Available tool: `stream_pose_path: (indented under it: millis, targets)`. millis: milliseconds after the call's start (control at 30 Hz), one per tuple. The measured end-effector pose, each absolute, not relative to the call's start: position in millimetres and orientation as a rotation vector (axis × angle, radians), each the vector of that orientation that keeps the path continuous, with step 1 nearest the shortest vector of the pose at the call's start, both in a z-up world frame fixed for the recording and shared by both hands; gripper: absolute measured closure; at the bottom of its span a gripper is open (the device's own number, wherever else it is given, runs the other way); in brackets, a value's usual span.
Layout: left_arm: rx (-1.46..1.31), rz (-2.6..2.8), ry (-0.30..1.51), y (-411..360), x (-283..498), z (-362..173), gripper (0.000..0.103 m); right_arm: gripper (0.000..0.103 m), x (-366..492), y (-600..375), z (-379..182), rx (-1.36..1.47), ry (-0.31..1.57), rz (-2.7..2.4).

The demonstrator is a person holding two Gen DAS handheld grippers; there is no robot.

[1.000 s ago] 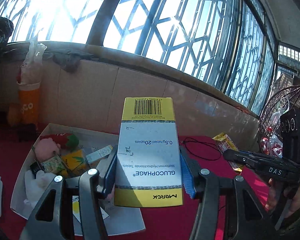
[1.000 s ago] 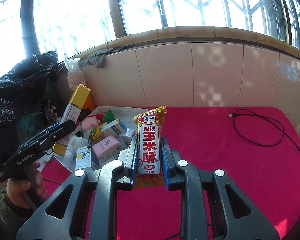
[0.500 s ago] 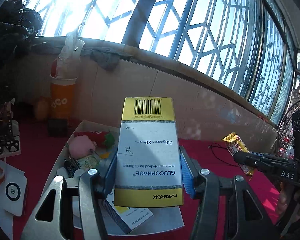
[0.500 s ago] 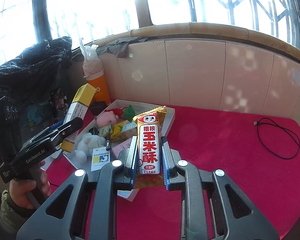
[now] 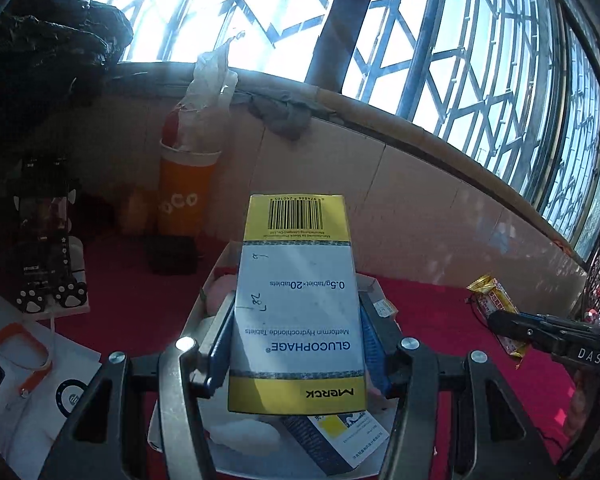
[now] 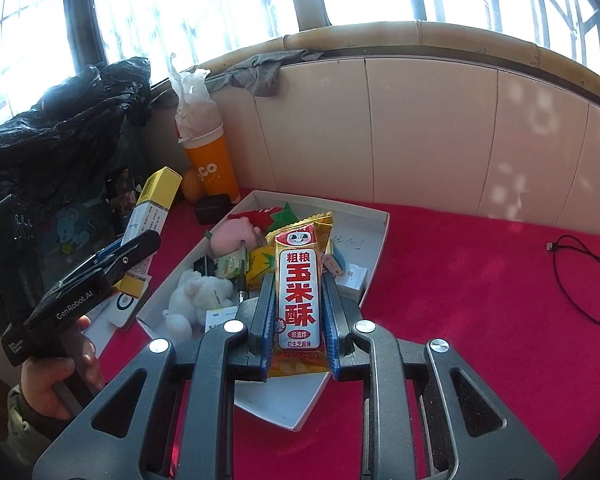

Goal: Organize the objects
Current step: 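Carry the Glucophage box and snack bar over the white tray with both grippers, then lower the Glucophage box and snack bar into the tray and open both grippers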

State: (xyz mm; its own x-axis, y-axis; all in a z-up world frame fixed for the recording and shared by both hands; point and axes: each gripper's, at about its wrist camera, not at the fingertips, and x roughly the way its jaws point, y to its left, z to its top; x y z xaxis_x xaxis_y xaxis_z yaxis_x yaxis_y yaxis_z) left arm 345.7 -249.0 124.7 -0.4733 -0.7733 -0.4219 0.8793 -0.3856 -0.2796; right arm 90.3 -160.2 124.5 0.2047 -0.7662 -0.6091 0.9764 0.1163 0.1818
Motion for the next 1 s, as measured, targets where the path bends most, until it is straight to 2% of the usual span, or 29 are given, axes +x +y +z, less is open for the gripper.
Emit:
stream_pose_path:
  millis: [267, 400, 433, 467, 500, 533, 567, 600, 633, 800, 1000]
  targets:
    - [0.41, -1.981, 0.677, -305, 331, 106, 0.047, 0.083, 111, -216, 103, 0.716, 0.447, -1.3]
    - [0.505, -1.977, 0.648, -312, 307, 91, 0.046, 0.083, 125, -240, 90, 0.743, 0.434, -1.307]
    - [0.516, -1.963, 0.648, -313, 304, 88, 0.034, 0.081, 128, -244, 87, 0.745, 0.432, -1.313]
    - [0.519, -1.948, 0.65, -314, 303, 85, 0.016, 0.08, 130, -248, 84, 0.75, 0.432, -1.317]
    - [0.52, -1.917, 0.641, -315, 304, 82, 0.014, 0.075, 131, -251, 81, 0.759, 0.427, -1.318]
    - [0.514, -1.897, 0.636, -315, 306, 80, 0.013, 0.06, 129, -251, 78, 0.769, 0.421, -1.324]
    - [0.505, -1.879, 0.641, -315, 310, 78, 0.004, 0.05, 127, -250, 77, 0.778, 0.412, -1.329]
    - [0.496, -1.858, 0.651, -316, 315, 76, 0.0, 0.027, 123, -247, 76, 0.785, 0.396, -1.333]
    - [0.489, -1.851, 0.658, -316, 320, 75, 0.0, 0.016, 120, -243, 75, 0.791, 0.381, -1.341]
    - [0.464, -1.825, 0.626, -305, 326, 82, 0.0, 0.016, 103, -220, 72, 0.812, 0.338, -1.381]
    - [0.452, -1.868, 0.47, -273, 311, 102, 0.0, 0.016, 96, -181, 81, 0.715, 0.342, -1.424]
